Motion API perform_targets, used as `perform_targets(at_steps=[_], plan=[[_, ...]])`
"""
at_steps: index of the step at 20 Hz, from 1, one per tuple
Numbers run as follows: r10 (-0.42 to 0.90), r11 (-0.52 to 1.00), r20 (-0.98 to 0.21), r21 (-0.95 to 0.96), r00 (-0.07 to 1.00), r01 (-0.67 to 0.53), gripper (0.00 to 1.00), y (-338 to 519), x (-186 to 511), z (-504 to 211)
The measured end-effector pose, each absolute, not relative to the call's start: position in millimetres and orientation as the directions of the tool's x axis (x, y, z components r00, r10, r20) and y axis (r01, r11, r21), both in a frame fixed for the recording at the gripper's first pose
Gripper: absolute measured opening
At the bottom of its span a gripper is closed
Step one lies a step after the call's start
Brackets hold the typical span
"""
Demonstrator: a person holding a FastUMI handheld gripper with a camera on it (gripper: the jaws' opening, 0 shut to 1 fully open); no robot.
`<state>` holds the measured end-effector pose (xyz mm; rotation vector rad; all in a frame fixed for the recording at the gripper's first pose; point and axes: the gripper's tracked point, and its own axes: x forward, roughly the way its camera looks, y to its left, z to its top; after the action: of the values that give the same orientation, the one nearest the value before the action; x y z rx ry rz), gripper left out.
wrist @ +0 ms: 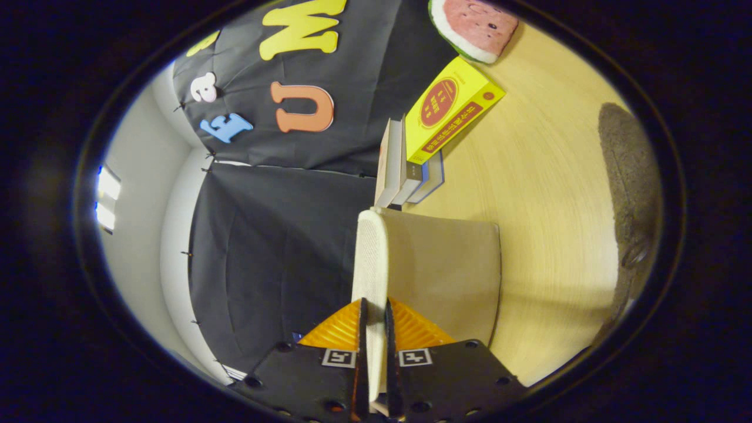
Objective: Open the storage box then place both shoes into the box .Put the left shoe in first, then the right shoe, with the right side of both shoes facing outward in a uniform manner.
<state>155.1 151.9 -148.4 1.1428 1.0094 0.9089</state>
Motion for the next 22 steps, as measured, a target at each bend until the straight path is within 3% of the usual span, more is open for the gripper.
perform_targets(at_steps=[1,9,15,22], plan=[[0.944,0.181,-0.150,0.980,0.295,-0.080,0.01,152,154,-141],[0.946,0.190,-0.127,0.963,0.299,-0.192,0.01,182,141,-62],[0.952,0.200,-0.113,0.934,0.285,-0.295,0.01,256,127,2],[0.947,0.237,-0.144,0.917,0.288,-0.321,0.01,345,128,27]])
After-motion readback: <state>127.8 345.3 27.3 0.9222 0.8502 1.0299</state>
